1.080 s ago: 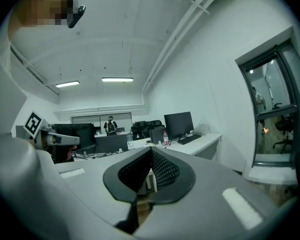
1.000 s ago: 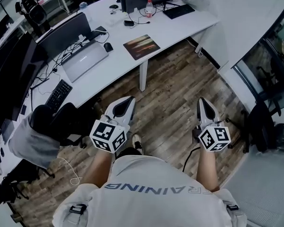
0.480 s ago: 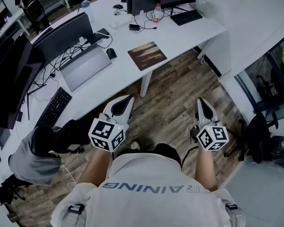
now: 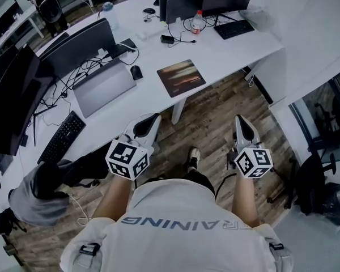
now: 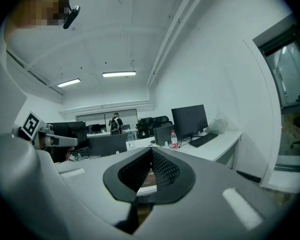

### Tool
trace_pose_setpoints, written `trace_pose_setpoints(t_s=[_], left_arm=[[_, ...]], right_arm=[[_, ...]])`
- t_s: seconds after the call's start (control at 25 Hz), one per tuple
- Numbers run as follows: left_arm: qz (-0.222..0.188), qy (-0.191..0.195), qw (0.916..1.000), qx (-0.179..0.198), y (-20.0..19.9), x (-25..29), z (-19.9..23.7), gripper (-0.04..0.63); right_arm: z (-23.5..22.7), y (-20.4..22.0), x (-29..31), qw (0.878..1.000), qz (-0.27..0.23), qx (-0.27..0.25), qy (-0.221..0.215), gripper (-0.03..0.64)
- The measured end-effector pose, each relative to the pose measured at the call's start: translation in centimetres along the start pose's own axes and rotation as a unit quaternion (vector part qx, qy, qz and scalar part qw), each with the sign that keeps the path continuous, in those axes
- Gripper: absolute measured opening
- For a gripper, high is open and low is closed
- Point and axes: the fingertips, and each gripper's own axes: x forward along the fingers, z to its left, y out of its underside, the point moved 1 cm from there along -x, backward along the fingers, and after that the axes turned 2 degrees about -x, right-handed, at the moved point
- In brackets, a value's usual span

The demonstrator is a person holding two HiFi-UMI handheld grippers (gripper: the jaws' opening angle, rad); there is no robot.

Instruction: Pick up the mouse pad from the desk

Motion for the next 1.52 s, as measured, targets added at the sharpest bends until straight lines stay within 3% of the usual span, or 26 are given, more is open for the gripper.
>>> trace_pose_setpoints(t_s=[0.28,0.6,0.88,1.2,1.52], left_arm=[[-0.016,-0.036,0.9992,0.009,-3.1,6.6,0.2,0.000],[-0.017,-0.077,0.9968,0.008,-4.8,15.1,-0.9,0.000],[-0.012,-0.135,0.9907,-0.005,-4.1,19.3,0.1,0.000],[0.001,-0.150,0.9884,-0.024,-3.7,21.1,4.2,0.000],[-0.003,-0.112,0.9929,-0.041,-3.8,22.6,9.8,0.000]], right_arm=[[-5.6,-3.1,6.7,0.999,-0.018,-0.002,-0.040,0.012],[-14.2,-4.8,12.6,0.998,-0.005,-0.005,-0.070,0.012],[-18.6,-4.0,17.7,0.995,0.018,-0.013,-0.102,0.012],[-16.7,-2.4,23.4,0.990,0.053,-0.009,-0.131,0.012],[-13.7,-3.1,27.4,0.989,0.074,-0.048,-0.119,0.013]])
